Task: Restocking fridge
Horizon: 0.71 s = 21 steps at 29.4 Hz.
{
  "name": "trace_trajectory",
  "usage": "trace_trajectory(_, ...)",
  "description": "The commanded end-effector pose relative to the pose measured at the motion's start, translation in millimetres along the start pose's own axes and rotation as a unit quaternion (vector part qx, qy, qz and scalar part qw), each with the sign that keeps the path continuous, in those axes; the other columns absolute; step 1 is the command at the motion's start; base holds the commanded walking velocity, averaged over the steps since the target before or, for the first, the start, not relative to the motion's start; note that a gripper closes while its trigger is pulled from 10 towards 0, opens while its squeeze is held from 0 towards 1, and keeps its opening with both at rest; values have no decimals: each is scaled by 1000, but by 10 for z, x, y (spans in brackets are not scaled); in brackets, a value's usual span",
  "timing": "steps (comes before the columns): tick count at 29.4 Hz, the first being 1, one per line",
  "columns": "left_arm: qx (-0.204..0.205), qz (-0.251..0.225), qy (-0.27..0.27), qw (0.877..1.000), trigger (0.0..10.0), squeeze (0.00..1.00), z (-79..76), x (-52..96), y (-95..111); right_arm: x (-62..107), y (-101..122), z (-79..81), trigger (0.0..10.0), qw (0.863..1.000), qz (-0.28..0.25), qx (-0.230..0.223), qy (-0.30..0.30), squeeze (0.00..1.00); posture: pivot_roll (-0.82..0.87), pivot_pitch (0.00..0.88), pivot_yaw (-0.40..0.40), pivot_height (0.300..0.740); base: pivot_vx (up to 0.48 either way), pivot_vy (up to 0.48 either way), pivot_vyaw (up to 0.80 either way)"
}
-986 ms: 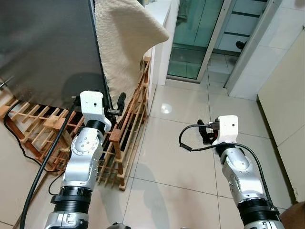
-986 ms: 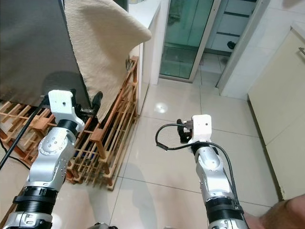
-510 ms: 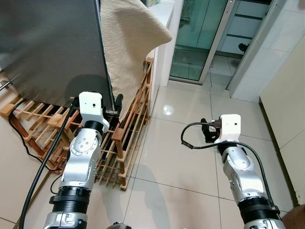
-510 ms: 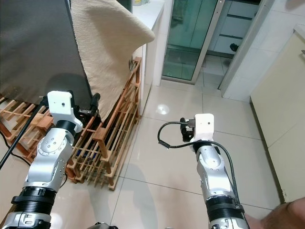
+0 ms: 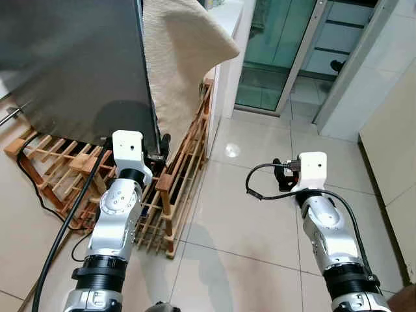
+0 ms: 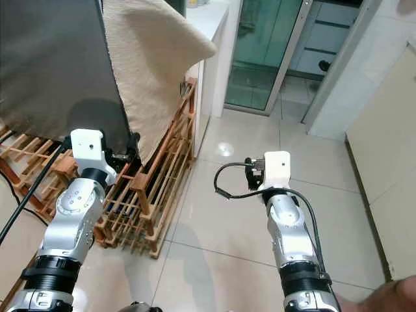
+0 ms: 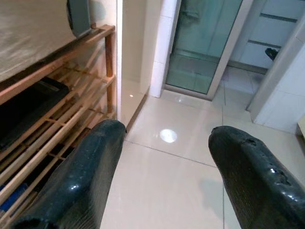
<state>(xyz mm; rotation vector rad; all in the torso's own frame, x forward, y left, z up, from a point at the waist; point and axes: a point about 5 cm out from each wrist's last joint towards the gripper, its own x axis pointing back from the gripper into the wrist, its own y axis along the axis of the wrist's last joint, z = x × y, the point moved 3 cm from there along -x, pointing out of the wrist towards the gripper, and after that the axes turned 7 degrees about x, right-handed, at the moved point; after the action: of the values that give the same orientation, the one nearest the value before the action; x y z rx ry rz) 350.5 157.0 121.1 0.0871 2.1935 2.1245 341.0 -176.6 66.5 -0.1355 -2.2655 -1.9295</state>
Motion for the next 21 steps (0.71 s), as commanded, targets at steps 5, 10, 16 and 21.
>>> trace_trajectory(5,-85,197,-49,976,10000,0,-165,36,-756,-42,-421,-6,10000,991,131,-18,-13,169,-85,0,-34,740,0,0,0)
trace_trajectory(10,-153,427,-104,885,10000,0,-265,609,-1721,378,-1336,311,10000,917,390,-81,27,173,-95,0,-24,740,0,0,0)
trace_trajectory(16,-158,518,-82,836,10000,0,-166,1081,-2068,418,-1393,303,10000,908,415,-50,26,188,-90,0,-20,740,0,0,0)
trace_trajectory(21,-161,522,-87,833,10000,0,-180,1105,-2084,428,-1405,293,10000,906,419,-42,26,188,-89,0,-20,740,0,0,0)
